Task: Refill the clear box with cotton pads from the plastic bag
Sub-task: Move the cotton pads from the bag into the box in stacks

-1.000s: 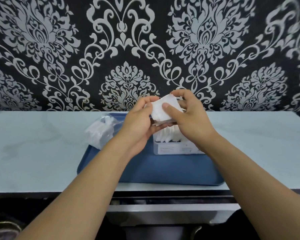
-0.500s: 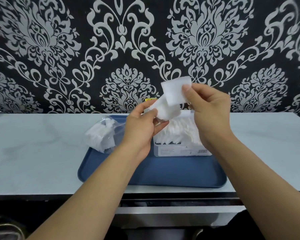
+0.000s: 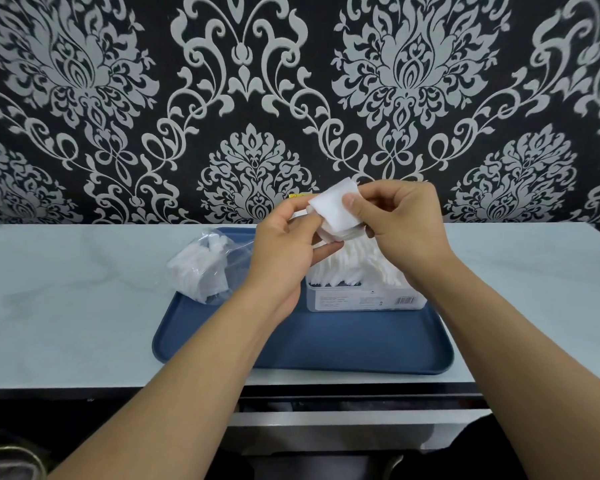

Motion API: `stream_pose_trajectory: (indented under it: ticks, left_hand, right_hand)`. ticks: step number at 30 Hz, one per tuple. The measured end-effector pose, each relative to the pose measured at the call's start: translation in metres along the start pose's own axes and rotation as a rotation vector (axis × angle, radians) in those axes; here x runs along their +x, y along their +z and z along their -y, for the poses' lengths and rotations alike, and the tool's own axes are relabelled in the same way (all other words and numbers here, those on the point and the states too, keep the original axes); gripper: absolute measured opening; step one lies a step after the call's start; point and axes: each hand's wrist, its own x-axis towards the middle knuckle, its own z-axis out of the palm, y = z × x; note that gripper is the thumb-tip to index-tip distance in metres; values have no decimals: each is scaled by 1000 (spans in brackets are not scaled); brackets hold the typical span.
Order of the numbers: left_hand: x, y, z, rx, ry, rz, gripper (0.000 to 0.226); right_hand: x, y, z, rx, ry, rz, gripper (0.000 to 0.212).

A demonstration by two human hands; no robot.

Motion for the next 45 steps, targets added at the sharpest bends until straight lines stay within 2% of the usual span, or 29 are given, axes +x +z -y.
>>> stream_pose_trajectory:
  ticks: [6, 9, 11, 13, 14, 17, 21, 22, 24, 26, 27, 30, 32, 34, 37, 40, 45]
  left_hand:
    - [-1, 4, -4, -62, -30, 0, 19]
    - [-3, 8, -1, 10, 20, -32, 19]
    - [-2, 7, 2, 71, 53, -78, 27]
    - [0, 8, 2, 127, 52, -56, 33]
    - [0, 9, 3, 155, 47, -25, 35]
    - [0, 18, 7, 135, 22, 77, 43]
    - [4, 23, 10, 40, -15, 116, 61]
    - [5, 22, 10, 17, -11, 97, 61]
    - [9, 21, 9, 2, -18, 96, 58]
    - [10, 20, 7, 113, -43, 157, 57]
    - [11, 18, 6, 244, -23, 179, 56]
    - [17, -2, 6, 753, 294, 102, 43]
    - [19, -13, 6, 862, 410, 51, 18]
    - [21, -20, 8, 916, 406, 64, 8]
    - [20, -24, 11, 1125, 348, 234, 12]
    - [16, -24, 15, 1353, 308, 396, 12]
    - [14, -20, 15, 1468, 334, 415, 17]
  right_hand:
    - [-1, 1, 1, -79, -26, -31, 9]
    - [-6, 5, 1, -139, -38, -49, 7]
    - [-5, 7, 2, -251, 15, -72, 39]
    - [-4, 5, 6, -269, 120, -7, 72]
    - [-4, 6, 8, -216, 184, 54, 77]
    - [-7, 12, 8, -90, 306, 209, 77]
    - [-2, 8, 2, 47, 345, 213, 88]
    - [-1, 5, 0, 64, 348, 211, 88]
    - [-1, -3, -1, 90, 339, 207, 65]
    - [-2, -8, 1, 73, 326, 162, 32]
    - [-2, -12, 1, 71, 340, 121, 27]
    - [1, -21, -1, -49, 414, 5, 36]
    - [-1, -20, -2, -257, 437, 16, 46]
    - [-6, -13, -1, -465, 414, 67, 51]
    - [-7, -3, -4, -723, 362, 140, 36]
    - [-3, 0, -12, -824, 343, 180, 36]
    - [-1, 12, -22, -873, 208, 120, 22]
